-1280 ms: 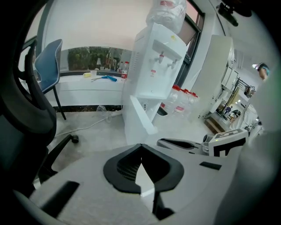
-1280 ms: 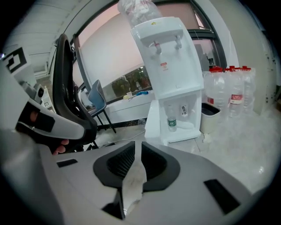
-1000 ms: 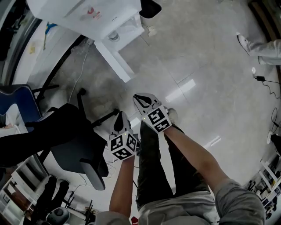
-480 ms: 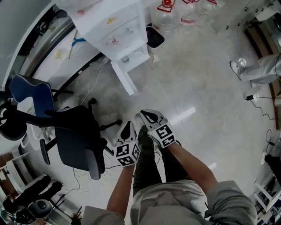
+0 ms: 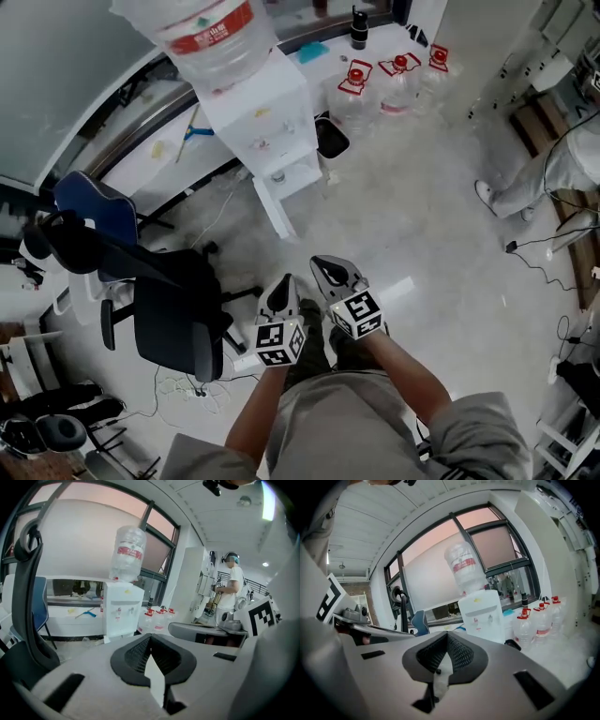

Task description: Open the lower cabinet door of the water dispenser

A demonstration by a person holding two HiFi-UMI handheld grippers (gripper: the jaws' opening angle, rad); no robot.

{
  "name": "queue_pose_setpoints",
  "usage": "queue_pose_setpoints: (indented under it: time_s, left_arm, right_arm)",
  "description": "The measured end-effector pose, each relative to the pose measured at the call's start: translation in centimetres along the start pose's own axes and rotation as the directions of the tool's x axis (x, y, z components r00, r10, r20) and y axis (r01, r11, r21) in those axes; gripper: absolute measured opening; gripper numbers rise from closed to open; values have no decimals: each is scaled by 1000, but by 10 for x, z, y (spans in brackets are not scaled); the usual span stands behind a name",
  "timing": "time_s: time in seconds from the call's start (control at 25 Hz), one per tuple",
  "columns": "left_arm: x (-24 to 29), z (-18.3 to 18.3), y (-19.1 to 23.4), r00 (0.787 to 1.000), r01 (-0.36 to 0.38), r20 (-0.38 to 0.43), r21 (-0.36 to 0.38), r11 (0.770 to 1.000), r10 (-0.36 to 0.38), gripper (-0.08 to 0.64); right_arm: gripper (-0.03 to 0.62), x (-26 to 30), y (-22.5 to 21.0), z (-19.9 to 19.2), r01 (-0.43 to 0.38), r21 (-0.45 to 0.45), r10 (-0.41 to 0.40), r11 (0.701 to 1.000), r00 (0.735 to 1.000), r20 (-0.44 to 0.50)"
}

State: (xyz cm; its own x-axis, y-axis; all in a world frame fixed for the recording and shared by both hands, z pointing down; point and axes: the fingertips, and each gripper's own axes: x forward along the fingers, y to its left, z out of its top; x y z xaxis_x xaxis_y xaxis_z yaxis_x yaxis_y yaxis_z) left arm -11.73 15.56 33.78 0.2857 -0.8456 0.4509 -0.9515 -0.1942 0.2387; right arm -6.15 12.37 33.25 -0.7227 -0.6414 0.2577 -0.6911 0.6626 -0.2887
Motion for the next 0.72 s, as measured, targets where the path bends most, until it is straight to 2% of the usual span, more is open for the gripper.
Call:
queue_pose_setpoints:
  time_s: [0.2,0.4,0.72]
  left_arm:
    - [-22,32,-27,999,25,46,26,999,-26,9]
    - [-45,70,-46,991,37,127,70,997,-45,9]
    - [-86,112,-78,965,54,241,210,976,-105,9]
  right_arm:
    - [11,-27,19,41,-2,2,2,1000,998,60]
    - [9,-52,41,78,-25,-38,29,999,993,117]
    - [9,-86,66,115,-42,-100,62,994,977,204]
